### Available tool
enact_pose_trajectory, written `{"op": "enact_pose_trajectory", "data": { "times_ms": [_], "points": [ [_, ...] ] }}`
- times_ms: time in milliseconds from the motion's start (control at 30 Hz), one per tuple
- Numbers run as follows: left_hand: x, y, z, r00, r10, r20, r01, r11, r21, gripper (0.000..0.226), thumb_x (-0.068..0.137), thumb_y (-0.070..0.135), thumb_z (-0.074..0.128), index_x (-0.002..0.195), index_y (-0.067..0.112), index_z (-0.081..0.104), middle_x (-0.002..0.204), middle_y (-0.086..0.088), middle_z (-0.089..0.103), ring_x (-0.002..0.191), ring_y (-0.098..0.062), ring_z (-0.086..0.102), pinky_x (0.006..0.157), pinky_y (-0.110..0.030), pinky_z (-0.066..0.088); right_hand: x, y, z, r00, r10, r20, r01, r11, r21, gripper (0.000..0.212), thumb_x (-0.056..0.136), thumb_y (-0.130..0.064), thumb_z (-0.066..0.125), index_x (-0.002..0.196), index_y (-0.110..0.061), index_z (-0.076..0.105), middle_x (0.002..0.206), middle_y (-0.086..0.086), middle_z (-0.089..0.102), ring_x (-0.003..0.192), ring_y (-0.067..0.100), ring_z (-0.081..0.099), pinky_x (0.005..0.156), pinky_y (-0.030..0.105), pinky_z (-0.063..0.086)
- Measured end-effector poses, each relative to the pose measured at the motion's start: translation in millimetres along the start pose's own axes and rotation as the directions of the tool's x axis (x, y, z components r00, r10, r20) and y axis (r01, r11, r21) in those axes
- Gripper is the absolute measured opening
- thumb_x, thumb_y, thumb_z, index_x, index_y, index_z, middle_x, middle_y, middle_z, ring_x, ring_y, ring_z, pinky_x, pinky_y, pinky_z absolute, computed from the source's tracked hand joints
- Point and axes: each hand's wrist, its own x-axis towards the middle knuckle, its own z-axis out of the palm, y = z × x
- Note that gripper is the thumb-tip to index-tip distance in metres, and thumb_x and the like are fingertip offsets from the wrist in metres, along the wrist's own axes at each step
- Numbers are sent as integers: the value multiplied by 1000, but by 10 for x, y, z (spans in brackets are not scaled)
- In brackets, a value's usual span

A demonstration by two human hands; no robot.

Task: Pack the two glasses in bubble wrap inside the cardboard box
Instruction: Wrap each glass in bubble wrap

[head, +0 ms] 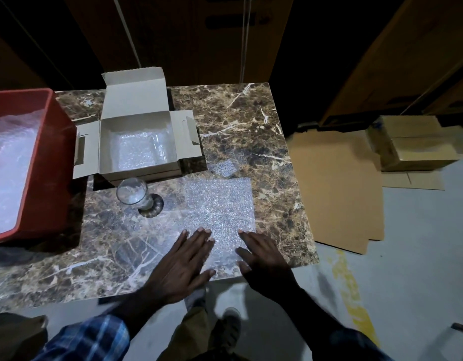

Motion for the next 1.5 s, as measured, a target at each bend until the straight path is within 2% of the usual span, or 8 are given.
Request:
{"op": "enact_pose_trajectory", "data": {
  "times_ms": [233, 400, 567, 700, 767, 1033, 1267, 1500],
  "points": [
    [121, 102, -26, 986, 41, -163, -47, 998, -35, 53, 97, 38, 53, 139, 6, 56, 150, -11, 49, 143, -28, 41, 118, -47, 28, 178, -5, -91, 993, 63, -101, -50, 991, 128, 6, 85, -11, 66, 86, -10, 73, 102, 3, 74, 96, 23, 62, 89, 35, 48],
    [263, -16, -266, 970, -117, -214, 47, 951, -306, 28, 83, 17, 56, 103, 7, 74, 102, -7, 73, 101, -23, 66, 102, -33, 45, 344, -58, -268, 951, 309, 5, -296, 907, 300, 10, 82, -22, 67, 84, -14, 72, 83, -2, 71, 81, 16, 60, 85, 28, 42],
    [358, -141, -624, 896, -438, -73, 307, 729, -611, 14, 85, 12, 69, 87, 21, 79, 76, 13, 74, 66, -1, 66, 61, -26, 53, 228, 66, -315, 966, 167, 199, -213, 949, 235, 58, 81, -41, 67, 130, -13, 63, 133, 4, 63, 125, 13, 50, 109, 31, 34],
    [439, -351, -742, 823, -533, 195, 476, 463, -747, 13, 81, 9, 81, 80, 21, 79, 69, 4, 74, 58, -5, 64, 57, -22, 48, 353, 96, -245, 973, 189, 135, -217, 946, 240, 19, 82, -13, 69, 100, -9, 72, 104, 7, 71, 100, 22, 62, 91, 35, 51],
    [477, -436, -784, 813, -512, 277, 499, 371, -783, 9, 78, 11, 84, 81, 18, 79, 74, -2, 76, 64, -10, 68, 62, -24, 51, 477, 53, -251, 944, 317, 95, -331, 882, 337, 7, 86, -13, 67, 84, -7, 70, 79, 5, 67, 74, 22, 60, 67, 36, 50],
    [607, -618, -768, 743, -563, 362, 511, 129, -850, 13, 85, 8, 76, 84, -5, 74, 81, -19, 74, 72, -29, 69, 61, -27, 54, 801, 209, -167, 602, 738, 305, -715, 328, 617, 35, 61, -38, 71, 62, -7, 56, 54, 3, 48, 57, 15, 42, 59, 39, 34],
    [850, -657, -547, 656, -731, 190, 565, 307, -766, 36, 95, 34, 66, 68, 11, 61, 58, -3, 64, 53, -18, 60, 58, -34, 47, 1053, 208, -217, 607, 763, 221, -737, 437, 516, 36, 93, -15, 63, 61, -16, 47, 53, -2, 44, 54, 16, 38, 58, 33, 31],
    [986, -603, -513, 629, -776, 50, 655, 494, -571, 38, 93, 32, 69, 61, 13, 62, 57, 0, 65, 58, -16, 63, 56, -29, 36, 1211, 216, -146, 561, 816, 140, -810, 506, 296, 33, 94, -28, 63, 67, -8, 60, 65, 11, 66, 72, 33, 64, 67, 35, 47]
  ]
}}
